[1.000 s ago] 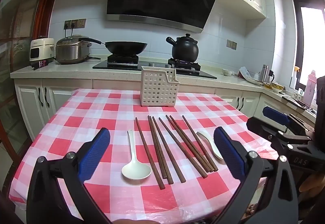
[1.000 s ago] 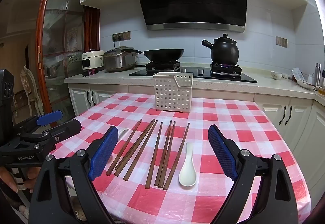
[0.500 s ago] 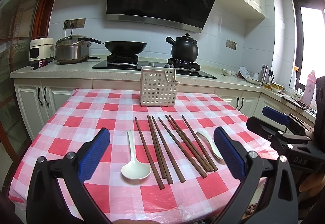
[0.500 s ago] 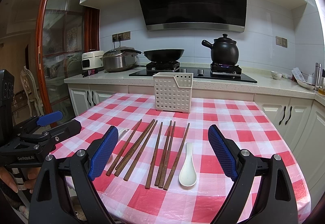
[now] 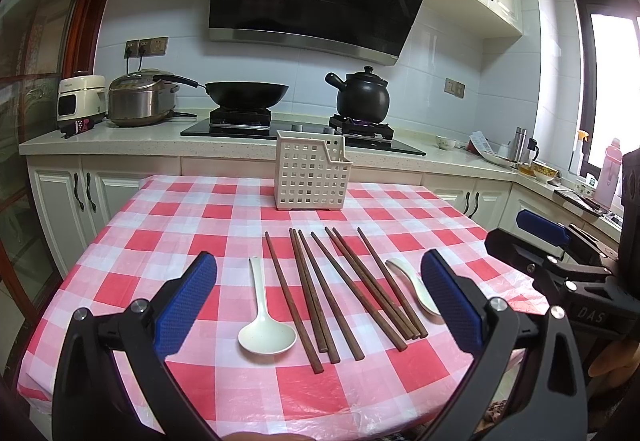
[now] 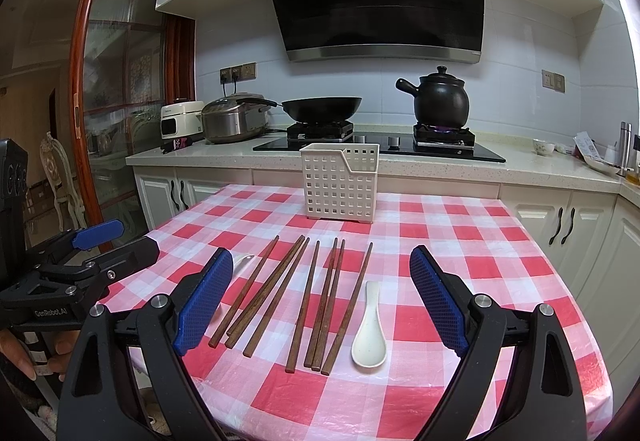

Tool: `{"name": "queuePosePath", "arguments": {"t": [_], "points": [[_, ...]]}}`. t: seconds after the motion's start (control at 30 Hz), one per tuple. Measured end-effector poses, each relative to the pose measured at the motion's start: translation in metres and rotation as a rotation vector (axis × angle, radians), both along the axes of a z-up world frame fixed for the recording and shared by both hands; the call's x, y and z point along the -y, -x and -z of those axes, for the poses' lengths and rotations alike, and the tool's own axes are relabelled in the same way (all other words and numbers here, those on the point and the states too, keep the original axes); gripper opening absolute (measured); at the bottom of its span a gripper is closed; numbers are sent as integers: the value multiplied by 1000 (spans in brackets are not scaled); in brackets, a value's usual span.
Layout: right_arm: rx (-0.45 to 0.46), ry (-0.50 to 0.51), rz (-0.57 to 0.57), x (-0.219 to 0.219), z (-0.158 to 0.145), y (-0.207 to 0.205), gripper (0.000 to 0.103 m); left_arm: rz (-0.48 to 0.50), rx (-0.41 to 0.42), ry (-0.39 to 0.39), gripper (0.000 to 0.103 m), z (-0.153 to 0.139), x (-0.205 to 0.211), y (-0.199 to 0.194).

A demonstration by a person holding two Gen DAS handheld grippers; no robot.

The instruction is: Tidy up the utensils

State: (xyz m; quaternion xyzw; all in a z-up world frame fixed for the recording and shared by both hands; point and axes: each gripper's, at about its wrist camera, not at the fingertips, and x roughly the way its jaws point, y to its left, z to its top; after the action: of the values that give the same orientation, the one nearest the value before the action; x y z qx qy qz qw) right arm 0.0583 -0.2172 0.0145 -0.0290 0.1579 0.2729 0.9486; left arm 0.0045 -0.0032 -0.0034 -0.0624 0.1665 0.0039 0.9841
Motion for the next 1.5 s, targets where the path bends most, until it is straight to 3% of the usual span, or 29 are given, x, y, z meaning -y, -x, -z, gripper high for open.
{"name": "queuePosePath", "arguments": {"t": [1.5], "points": [[-5,0,3,-3,-4,-1,85,25,-28,29,99,1,0,1]]}}
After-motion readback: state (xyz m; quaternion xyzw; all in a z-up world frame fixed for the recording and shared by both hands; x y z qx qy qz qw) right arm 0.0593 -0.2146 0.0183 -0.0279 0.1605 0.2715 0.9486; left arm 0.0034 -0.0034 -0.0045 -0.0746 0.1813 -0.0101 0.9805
